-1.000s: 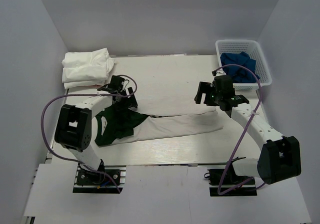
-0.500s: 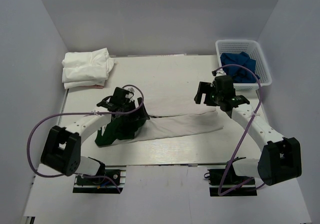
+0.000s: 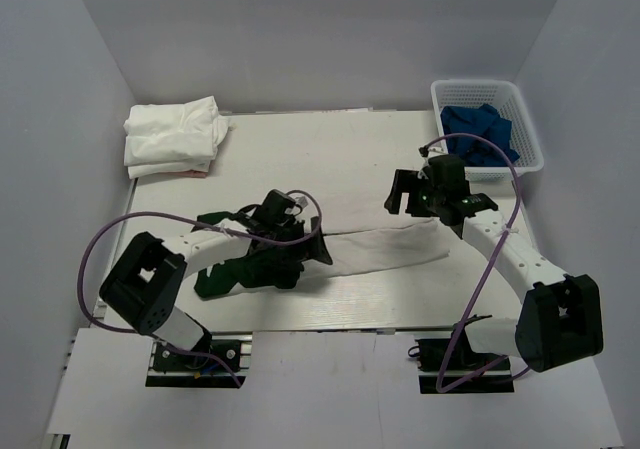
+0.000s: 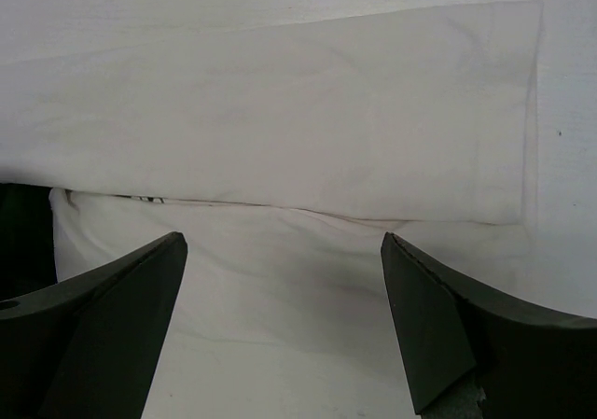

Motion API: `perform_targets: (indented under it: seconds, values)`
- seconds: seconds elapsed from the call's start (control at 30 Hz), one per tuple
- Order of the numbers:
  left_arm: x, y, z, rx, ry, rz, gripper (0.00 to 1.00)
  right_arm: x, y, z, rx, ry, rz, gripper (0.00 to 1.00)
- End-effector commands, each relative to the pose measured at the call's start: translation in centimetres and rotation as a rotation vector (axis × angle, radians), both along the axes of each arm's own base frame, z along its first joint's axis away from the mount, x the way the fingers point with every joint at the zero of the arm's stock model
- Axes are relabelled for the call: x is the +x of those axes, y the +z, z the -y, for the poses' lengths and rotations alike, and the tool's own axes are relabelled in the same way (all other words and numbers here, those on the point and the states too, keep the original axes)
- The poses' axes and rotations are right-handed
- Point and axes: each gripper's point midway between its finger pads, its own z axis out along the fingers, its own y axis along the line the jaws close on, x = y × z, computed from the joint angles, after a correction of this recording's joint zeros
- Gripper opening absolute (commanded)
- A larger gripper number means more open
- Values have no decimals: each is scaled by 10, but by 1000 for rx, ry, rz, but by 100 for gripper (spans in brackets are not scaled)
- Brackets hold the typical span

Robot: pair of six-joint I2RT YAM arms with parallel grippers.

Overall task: Fold and stack the t-shirts
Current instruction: Fold the other side of the tshirt into a rectangle, then rotate the tshirt 90 degrees

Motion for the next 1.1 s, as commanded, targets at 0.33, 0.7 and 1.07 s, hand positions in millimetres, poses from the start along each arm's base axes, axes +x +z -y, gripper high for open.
perform_targets:
  seconds: [0.33,0.7,1.07]
  values:
    - [-4,83,-52,131,252,161,100,-10,19,-24,65,119,72,90]
    - [1,100,-104,62,614,312,100,-32,-16,-65,91,262,-44,90]
    - [30,44,-95,343,499,230,100,-22,-30,-53,36,170,-82,90]
